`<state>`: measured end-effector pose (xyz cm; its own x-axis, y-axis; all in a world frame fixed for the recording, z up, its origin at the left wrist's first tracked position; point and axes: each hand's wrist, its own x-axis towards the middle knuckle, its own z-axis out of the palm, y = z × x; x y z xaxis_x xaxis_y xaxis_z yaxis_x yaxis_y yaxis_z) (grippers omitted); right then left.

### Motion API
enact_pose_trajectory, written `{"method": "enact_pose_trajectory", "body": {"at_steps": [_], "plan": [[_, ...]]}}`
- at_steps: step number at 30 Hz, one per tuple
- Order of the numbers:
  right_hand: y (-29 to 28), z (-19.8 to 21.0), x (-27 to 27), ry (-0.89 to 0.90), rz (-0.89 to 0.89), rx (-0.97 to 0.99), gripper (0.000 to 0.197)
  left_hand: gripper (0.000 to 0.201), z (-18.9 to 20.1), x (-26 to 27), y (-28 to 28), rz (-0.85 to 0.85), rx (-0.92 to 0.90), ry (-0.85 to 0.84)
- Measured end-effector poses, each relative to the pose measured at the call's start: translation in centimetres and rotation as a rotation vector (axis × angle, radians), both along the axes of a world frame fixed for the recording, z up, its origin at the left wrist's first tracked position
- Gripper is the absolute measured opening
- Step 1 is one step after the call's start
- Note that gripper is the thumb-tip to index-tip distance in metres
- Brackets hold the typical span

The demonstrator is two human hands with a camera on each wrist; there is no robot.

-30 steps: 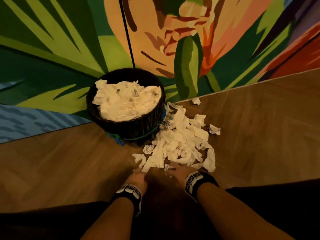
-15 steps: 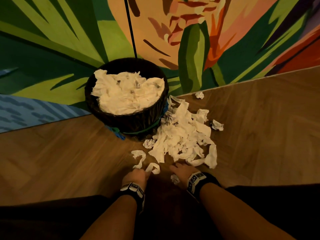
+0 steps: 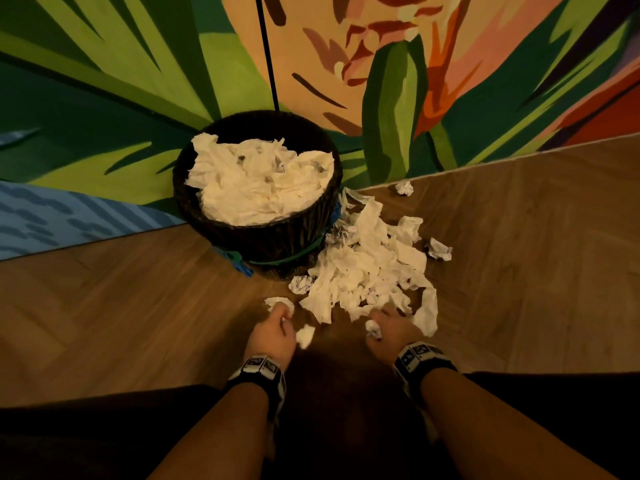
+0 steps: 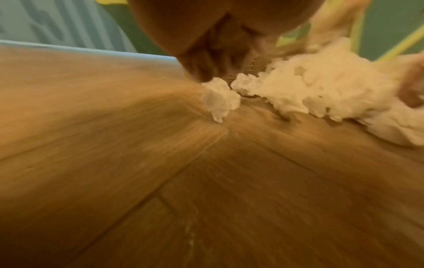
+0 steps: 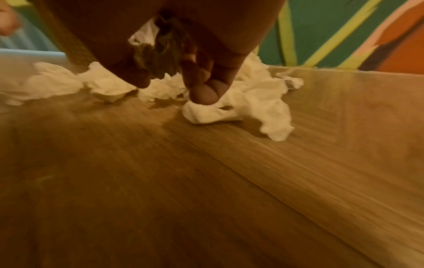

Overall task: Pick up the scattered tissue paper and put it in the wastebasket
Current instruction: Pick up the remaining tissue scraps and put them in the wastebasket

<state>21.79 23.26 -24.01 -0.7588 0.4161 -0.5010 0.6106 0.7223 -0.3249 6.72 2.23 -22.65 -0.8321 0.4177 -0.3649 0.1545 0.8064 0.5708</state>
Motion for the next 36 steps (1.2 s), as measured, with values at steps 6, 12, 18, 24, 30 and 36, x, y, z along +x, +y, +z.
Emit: {"method": "enact_pose_trajectory", "body": {"at_steps": [6,12,18,24,30,36], "plan": [[1.4,-0.3,2.3,-0.073,-0.031,0.008,0.033,0.046,-1.0,-0.5,0.2,0.064,-0.260,-0.174],[1.1,-0.3,1.9,-0.163,0.019,-0.021,0.038,0.029,-1.7,0.4,0.7,-0.027,-0.281,-0.181],[1.7,0.7,1.5,-0.053,-0.213,-0.058,0.049,0.011,0.0,-0.7,1.4,0.321,0.044,-0.152],[2.4,2.3,0.8,-0.100,-0.355,-0.069,0.032,0.028,1.2,-1.4,1.6,0.668,0.394,-0.281],[3.6,5.6,-0.2,0.185,-0.646,-0.109,0.017,0.036,2.0,-1.1,1.2,0.602,0.446,-0.232],[2.7,9.5,-2.0,0.409,-0.663,-0.192,0.013,0.026,3.9,-0.1,2.1,0.299,0.359,-0.203]]}}
